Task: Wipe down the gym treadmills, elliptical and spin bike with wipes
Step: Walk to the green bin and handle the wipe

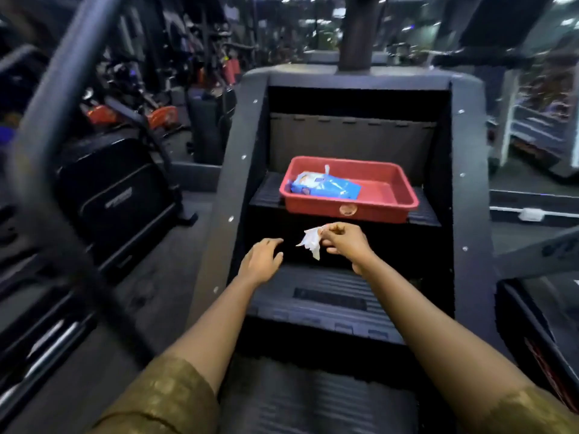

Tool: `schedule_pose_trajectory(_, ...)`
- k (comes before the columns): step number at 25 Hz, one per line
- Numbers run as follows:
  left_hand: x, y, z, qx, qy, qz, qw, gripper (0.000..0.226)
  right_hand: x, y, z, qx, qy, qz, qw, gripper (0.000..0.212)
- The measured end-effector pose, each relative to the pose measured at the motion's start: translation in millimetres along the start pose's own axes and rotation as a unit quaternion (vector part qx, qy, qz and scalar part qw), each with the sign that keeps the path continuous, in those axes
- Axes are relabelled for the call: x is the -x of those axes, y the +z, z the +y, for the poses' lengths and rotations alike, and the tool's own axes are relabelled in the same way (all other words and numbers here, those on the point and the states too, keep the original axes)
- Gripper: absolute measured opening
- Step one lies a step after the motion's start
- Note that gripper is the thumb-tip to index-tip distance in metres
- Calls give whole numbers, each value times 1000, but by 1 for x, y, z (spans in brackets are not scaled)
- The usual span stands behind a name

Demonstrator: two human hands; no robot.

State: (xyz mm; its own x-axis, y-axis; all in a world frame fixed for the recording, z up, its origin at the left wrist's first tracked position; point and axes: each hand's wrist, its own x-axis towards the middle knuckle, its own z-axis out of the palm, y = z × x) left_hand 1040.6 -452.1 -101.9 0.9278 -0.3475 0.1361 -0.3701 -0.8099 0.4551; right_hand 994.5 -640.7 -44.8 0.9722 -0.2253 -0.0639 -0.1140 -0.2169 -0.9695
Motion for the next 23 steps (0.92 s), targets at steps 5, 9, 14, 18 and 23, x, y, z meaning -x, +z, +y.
schedule_pose_trajectory(5, 187, 29, -30, -9, -146, -49, 988, 44, 108, 52, 75, 84, 34, -134, 987, 23)
schedule_pose_trajectory(9, 325, 26, -61, 11, -262, -64, 963, 43, 190, 110, 111, 180, 39, -223, 957, 22)
schedule_pose_trajectory(14, 507, 6, -95, 41, -421, -22, 906, 42, 311, 213, 126, 250, -15, -380, 891, 20)
schedule_pose_trajectory(18, 663, -25, -114, 45, -528, 41, 847, 42, 421, 311, 121, 257, -41, -486, 834, 11)
schedule_pose_trajectory(23, 871, -56, -141, 53, -649, 47, 758, 48, 585, 443, 107, 246, -72, -584, 770, 3)
